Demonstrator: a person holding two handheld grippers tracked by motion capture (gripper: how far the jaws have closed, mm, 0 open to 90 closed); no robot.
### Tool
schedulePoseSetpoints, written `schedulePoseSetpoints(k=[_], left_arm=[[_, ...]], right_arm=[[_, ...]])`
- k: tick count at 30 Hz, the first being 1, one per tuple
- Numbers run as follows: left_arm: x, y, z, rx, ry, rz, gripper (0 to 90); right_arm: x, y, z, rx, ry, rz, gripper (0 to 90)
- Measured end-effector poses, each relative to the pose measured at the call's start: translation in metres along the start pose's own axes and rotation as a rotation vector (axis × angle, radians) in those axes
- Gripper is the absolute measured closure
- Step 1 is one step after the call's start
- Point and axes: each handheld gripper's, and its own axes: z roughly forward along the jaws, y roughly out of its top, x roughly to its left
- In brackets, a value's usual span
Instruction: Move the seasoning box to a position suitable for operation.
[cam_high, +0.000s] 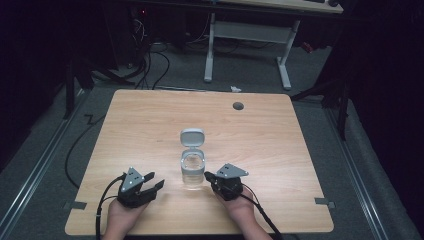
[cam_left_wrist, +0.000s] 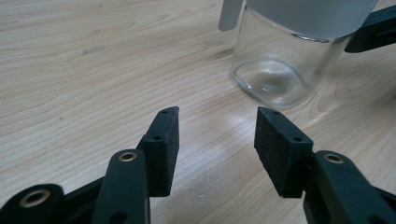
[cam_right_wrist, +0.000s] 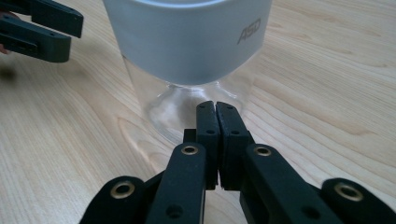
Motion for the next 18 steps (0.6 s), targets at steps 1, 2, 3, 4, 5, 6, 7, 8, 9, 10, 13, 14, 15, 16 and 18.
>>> schedulePoseSetpoints(k=[1, 2, 3, 4, 5, 6, 7, 8, 9, 10, 13, 14, 15, 16, 18], left_arm=[[0.000, 0.000, 0.000, 0.000, 0.000, 0.000, 50.7], [0.000, 0.000, 0.000, 0.001, 0.000, 0.001, 50.7], [-0.001, -0.001, 0.000, 0.006, -0.001, 0.001, 50.7], [-0.001, -0.001, 0.001, 0.006, -0.001, 0.004, 50.7], [-0.001, -0.002, 0.001, 0.008, -0.002, 0.004, 50.7], [-0.002, -0.002, 0.001, 0.009, -0.002, 0.005, 50.7], [-0.002, -0.002, 0.001, 0.009, -0.002, 0.005, 50.7], [-0.002, -0.002, 0.001, 0.010, -0.004, 0.005, 50.7], [-0.003, -0.003, 0.002, 0.014, -0.005, 0.011, 50.7], [-0.004, -0.004, 0.002, 0.014, -0.007, 0.009, 50.7], [-0.006, -0.006, 0.003, 0.024, -0.013, 0.016, 50.8], [-0.007, -0.007, 0.003, 0.028, -0.017, 0.018, 50.9], [-0.009, -0.008, 0.004, 0.028, -0.018, 0.018, 51.0], [-0.010, -0.009, 0.005, 0.033, -0.020, 0.025, 51.0], [-0.013, -0.010, 0.006, 0.041, -0.027, 0.020, 51.1]], right_arm=[[0.001, 0.001, 0.001, -0.001, 0.001, -0.001, 88.6], [0.001, 0.001, 0.001, -0.001, 0.001, -0.001, 88.6], [0.003, 0.001, 0.002, -0.004, 0.007, 0.000, 88.5], [0.003, 0.002, 0.002, -0.005, 0.009, -0.001, 88.5], [0.004, 0.002, 0.003, -0.004, 0.010, -0.001, 88.5], [0.005, 0.002, 0.004, -0.006, 0.012, -0.001, 88.5], [0.005, 0.002, 0.004, -0.006, 0.012, -0.001, 88.5], [0.005, 0.002, 0.004, -0.007, 0.013, -0.002, 88.5], [0.006, 0.002, 0.005, -0.005, 0.013, -0.004, 88.3], [0.006, 0.002, 0.005, -0.005, 0.013, -0.007, 88.2], [0.005, 0.001, 0.004, -0.002, 0.008, -0.008, 87.9], [0.004, 0.000, 0.003, -0.003, 0.005, -0.004, 87.7], [0.002, -0.001, 0.002, -0.002, 0.003, 0.000, 87.4], [0.000, -0.002, 0.001, -0.003, -0.001, 0.006, 86.9], [-0.003, -0.004, -0.002, 0.000, -0.005, 0.020, 84.6]])
